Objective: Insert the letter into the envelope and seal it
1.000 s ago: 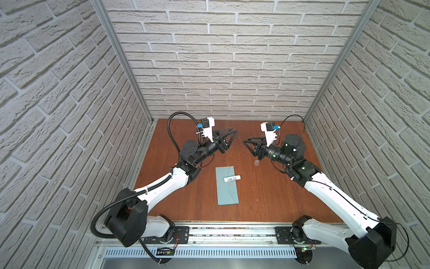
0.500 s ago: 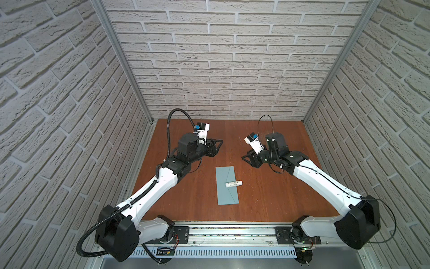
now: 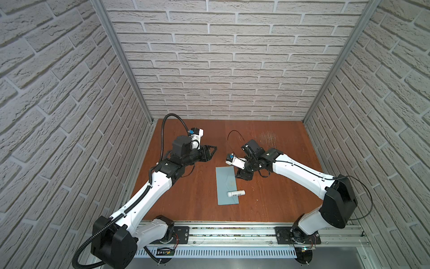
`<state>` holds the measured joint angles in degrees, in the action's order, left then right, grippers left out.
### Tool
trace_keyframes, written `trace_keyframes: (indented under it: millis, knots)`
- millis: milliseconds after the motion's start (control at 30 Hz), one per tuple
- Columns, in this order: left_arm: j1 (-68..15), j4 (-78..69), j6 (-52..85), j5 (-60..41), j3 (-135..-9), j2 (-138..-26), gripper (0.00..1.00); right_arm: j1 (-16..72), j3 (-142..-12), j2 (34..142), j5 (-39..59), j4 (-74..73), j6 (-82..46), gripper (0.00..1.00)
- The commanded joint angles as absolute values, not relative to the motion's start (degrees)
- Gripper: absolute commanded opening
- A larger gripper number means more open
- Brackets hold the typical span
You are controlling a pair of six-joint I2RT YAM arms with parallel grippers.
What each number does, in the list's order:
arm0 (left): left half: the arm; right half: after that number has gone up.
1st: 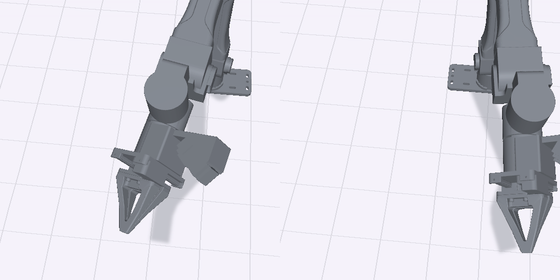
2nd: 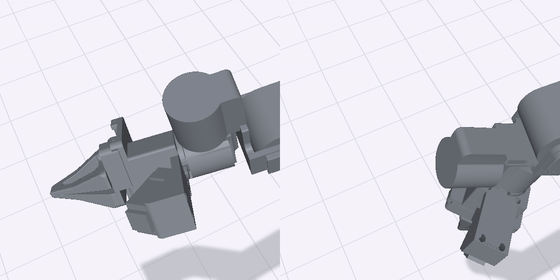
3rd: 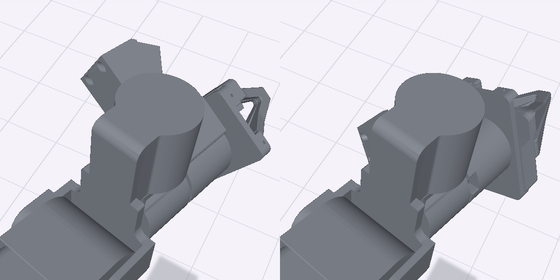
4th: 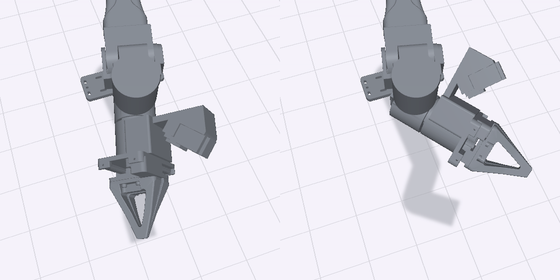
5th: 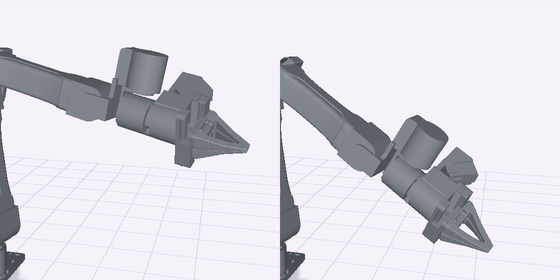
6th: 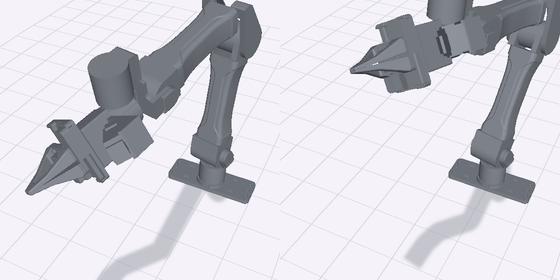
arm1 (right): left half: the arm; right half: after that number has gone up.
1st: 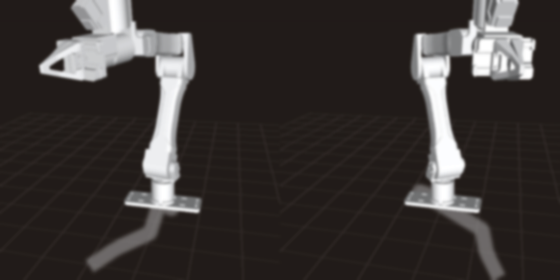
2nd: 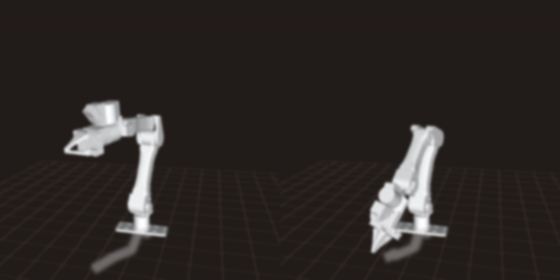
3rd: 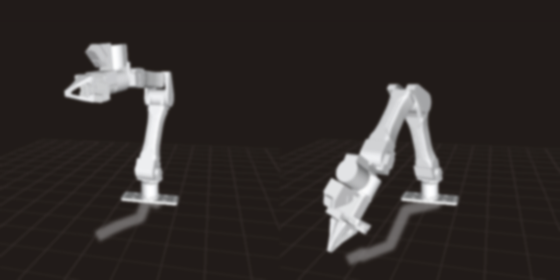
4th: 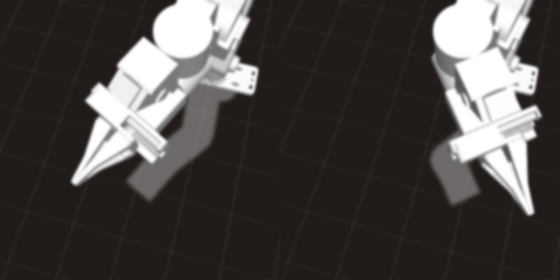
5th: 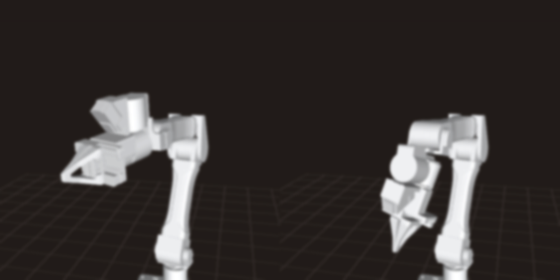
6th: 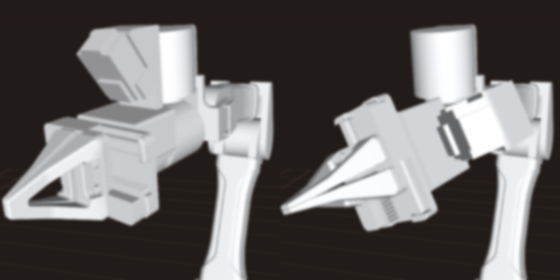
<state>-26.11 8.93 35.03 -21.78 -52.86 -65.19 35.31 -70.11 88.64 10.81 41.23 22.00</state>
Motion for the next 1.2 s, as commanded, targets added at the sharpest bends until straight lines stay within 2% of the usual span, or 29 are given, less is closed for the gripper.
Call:
trace_keyframes:
  millis: [0, 133, 267, 433, 767, 1167]
  knots:
    - [-29.06, 17.65, 29.46, -25.53, -56.7, -69.34, 0.49, 29.92, -69.51, 82.59, 4.91, 38.22, 2.8, 0.52]
    - [-36.64, 29.74, 21.62, -23.27, -63.95, -77.66, 0.5, 23.11, -66.69, 76.34, 3.27, 36.97, -11.32, 0.5]
    - [-44.49, 39.99, 15.82, -18.14, -70.59, -85.84, 0.54, 20.41, -62.78, 68.36, -1.49, 34.55, -16.74, 0.51]
    - [-53.05, 46.21, 14.84, -16.49, -75.28, -94.25, 0.61, 16.97, -59.85, 60.76, -4.51, 33.26, -20.53, 0.51]
    - [-65.57, 50.89, 16.54, -13.61, -79.17, -102.42, 0.72, 14.42, -59.28, 58.71, -1.92, 34.88, -22.37, 0.51]
    - [-77.2, 46.54, 20.22, -12.2, -79.46, -106.93, 0.83, 13.01, -58.97, 57.66, -0.69, 35.68, -21.88, 0.51]
